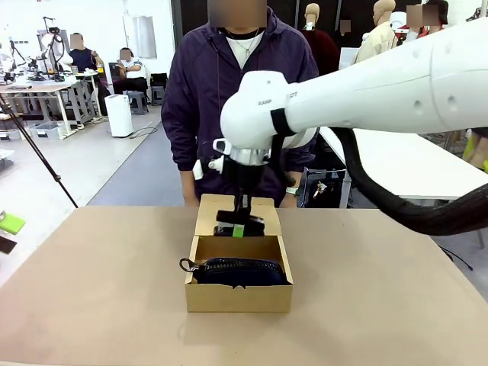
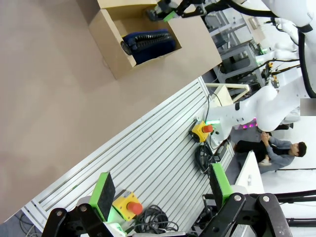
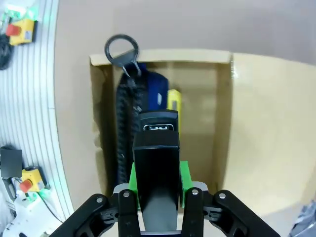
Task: Pack the items into the box.
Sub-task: Pick up the item indicated by the person and place it inside the Mailer Box.
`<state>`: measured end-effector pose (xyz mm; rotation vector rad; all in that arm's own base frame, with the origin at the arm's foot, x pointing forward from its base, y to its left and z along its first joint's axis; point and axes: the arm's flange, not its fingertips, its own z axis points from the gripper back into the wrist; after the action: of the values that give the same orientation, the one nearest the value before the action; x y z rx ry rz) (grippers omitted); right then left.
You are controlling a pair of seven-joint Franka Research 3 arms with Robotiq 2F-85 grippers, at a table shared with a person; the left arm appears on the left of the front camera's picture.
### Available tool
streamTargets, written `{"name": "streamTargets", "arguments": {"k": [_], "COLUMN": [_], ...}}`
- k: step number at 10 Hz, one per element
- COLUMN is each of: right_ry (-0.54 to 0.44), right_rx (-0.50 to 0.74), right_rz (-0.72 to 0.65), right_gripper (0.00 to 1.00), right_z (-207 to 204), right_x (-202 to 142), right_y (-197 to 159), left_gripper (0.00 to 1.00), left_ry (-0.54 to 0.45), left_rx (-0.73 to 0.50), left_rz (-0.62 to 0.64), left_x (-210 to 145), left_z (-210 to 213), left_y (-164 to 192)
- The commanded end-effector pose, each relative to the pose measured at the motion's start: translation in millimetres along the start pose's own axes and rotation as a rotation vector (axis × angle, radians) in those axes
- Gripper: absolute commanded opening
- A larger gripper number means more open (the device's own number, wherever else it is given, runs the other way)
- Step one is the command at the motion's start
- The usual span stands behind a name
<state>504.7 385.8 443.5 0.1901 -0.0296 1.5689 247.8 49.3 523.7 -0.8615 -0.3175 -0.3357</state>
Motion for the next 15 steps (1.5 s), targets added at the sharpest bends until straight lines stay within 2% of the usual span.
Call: {"name": "streamTargets", "arguments": {"k": [1, 4, 5, 6, 8, 11, 12, 13, 14, 15], "right_ry": [0.019, 0.031, 0.038, 0.058, 0.027, 0.033, -0.007, -0.009, 0.001, 0.007], "right_rx": [-0.002, 0.019, -0.045, -0.092, -0.019, -0.015, 0.006, 0.01, 0.014, 0.017], "right_rz": [-0.062, -0.063, -0.052, 0.049, 0.135, 0.142, 0.12, 0.115, 0.11, 0.102], "right_gripper": [0.0, 0.0, 0.0, 0.0, 0.0, 0.0, 0.1, 0.68, 1.0, 1.0], "right_z": [-23, -62, -70, -72, -73, -80, -79, -80, -81, -81], "right_x": [8, 6, -1, -10, -15, -20, -20, -20, -19, -20], "right_y": [-1, 6, 5, 6, 9, 7, 6, 6, 6, 6], "left_gripper": [1.0, 1.0, 1.0, 1.0, 1.0, 1.0, 1.0, 1.0, 1.0, 1.0], "left_ry": [0.0, 0.0, 0.0, 0.0, 0.0, 0.0, 0.0, 0.0, 0.0, 0.0], "left_rx": [0.001, 0.001, 0.001, 0.001, 0.001, 0.001, 0.001, 0.001, 0.001, 0.001], "left_rz": [-0.015, -0.015, -0.015, -0.015, -0.015, -0.015, -0.015, -0.015, -0.015, -0.015], "left_x": [-2, -2, -2, -2, -2, -2, -2, -2, -2, -2], "left_z": [1, 1, 1, 1, 1, 1, 1, 1, 1, 1], "left_y": [2, 2, 2, 2, 2, 2, 2, 2, 2, 2]}}
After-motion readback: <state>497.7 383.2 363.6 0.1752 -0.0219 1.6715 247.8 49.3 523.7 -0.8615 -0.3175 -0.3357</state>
